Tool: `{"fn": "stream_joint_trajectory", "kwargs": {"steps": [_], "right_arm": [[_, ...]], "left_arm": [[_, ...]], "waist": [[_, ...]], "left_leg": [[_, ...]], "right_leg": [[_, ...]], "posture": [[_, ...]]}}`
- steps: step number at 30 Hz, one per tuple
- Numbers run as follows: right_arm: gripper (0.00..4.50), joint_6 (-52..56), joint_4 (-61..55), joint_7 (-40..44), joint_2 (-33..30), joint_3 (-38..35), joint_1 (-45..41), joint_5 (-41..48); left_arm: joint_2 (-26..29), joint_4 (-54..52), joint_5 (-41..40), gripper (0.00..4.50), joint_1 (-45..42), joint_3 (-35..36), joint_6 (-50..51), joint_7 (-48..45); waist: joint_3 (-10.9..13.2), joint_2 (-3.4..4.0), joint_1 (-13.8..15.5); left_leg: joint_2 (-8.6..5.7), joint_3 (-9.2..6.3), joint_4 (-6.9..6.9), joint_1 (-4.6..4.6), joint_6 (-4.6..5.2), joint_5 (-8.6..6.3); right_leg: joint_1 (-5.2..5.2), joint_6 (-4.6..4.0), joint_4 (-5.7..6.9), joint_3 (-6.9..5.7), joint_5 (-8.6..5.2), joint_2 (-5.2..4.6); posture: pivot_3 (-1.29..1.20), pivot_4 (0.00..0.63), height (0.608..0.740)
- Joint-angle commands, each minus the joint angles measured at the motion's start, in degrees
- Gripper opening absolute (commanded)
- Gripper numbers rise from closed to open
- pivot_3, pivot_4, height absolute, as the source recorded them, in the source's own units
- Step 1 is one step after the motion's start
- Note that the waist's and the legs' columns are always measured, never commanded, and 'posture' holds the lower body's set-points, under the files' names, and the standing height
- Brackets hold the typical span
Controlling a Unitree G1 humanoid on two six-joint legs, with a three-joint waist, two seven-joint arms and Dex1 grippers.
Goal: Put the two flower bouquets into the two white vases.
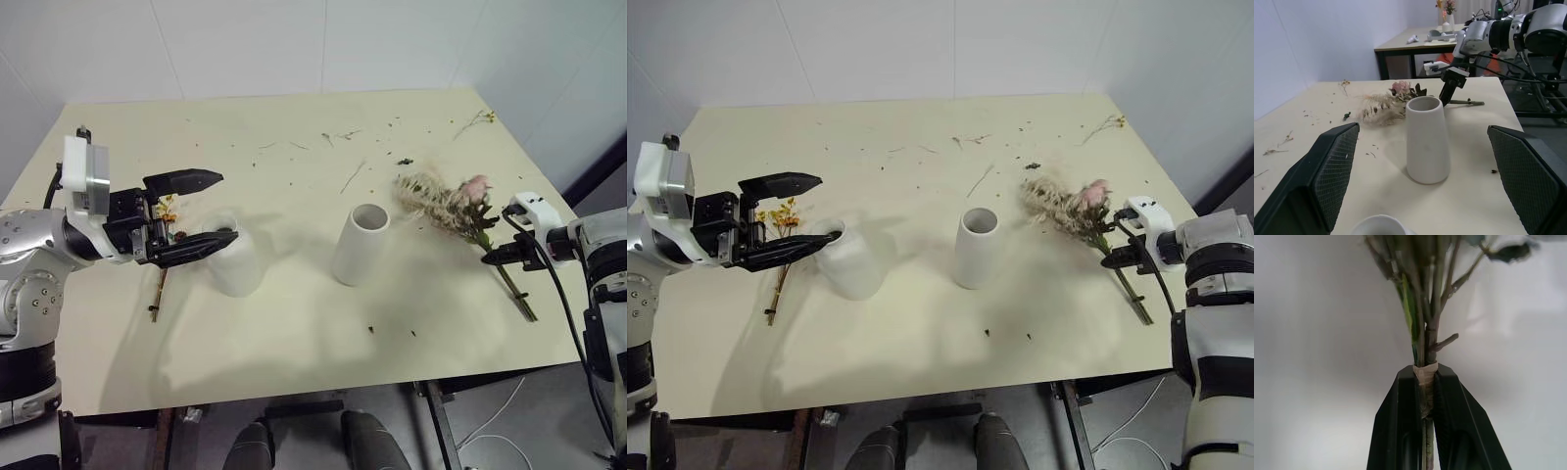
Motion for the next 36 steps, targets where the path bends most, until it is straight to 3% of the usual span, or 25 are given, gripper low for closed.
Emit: {"fn": "stream_joint_trajectory", "kwargs": {"steps": [1,5,9,13,24,36], "right_arm": [[0.02,-2.9,-7.3,-0.2,-1.8,-6.9,-0.7,5.4],[0.02,-6.0,-23.7,-0.2,0.8,-16.1,6.3,14.2],[0.02,-10.7,-44.1,-5.2,9.0,-25.9,12.8,25.1],[0.02,-3.3,-60.1,-8.3,15.4,-30.6,13.1,39.7],[0.02,-2.0,-68.4,-14.0,19.4,-26.1,15.8,47.3],[0.02,-6.2,-68.6,-12.2,21.7,-21.0,22.5,45.9]], "left_arm": [[0.2,0.3,-0.4,4.5,-1.7,0.2,-0.9,0.0],[-0.3,2.6,0.3,4.5,-2.5,-0.3,-2.1,-0.7],[-0.6,6.4,1.4,4.5,-3.4,-0.9,-4.2,-2.1],[-0.5,9.8,1.8,4.5,-4.0,-1.4,-4.9,-3.9],[-1.0,15.6,4.4,4.5,-5.7,-2.8,-9.1,-7.9],[-1.0,13.1,3.9,4.5,-4.5,-1.5,-8.8,-5.5]], "waist": [[0.0,0.02,0.0],[0.0,0.02,0.1],[0.0,0.03,-0.1],[0.0,0.08,0.2],[0.0,-0.02,1.5],[0.0,-0.02,1.6]], "left_leg": [[0.0,0.0,-0.01,0.0,0.0,0.0],[0.01,-0.02,-0.05,-0.01,0.0,0.0],[0.03,-0.04,-0.06,-0.01,-0.02,-0.01],[0.03,-0.04,-0.02,-0.02,-0.03,0.0],[0.04,-0.12,0.04,-0.04,-0.02,0.0],[0.07,-0.12,-0.03,-0.05,-0.01,0.0]], "right_leg": [[0.0,0.0,0.0,0.0,0.0,0.0],[-0.01,0.01,0.0,-0.02,-0.01,0.01],[0.0,0.02,0.01,-0.01,-0.01,0.03],[-0.07,0.02,0.21,0.0,-0.01,0.03],[-0.03,-0.01,0.16,-0.07,-0.01,0.03],[-0.06,-0.02,0.13,-0.07,-0.01,0.05]], "posture": [[0.0,0.15,0.74],[0.0,0.15,0.74],[0.0,0.15,0.74],[0.0,0.15,0.74],[0.0,0.15,0.74],[0.0,0.15,0.74]]}}
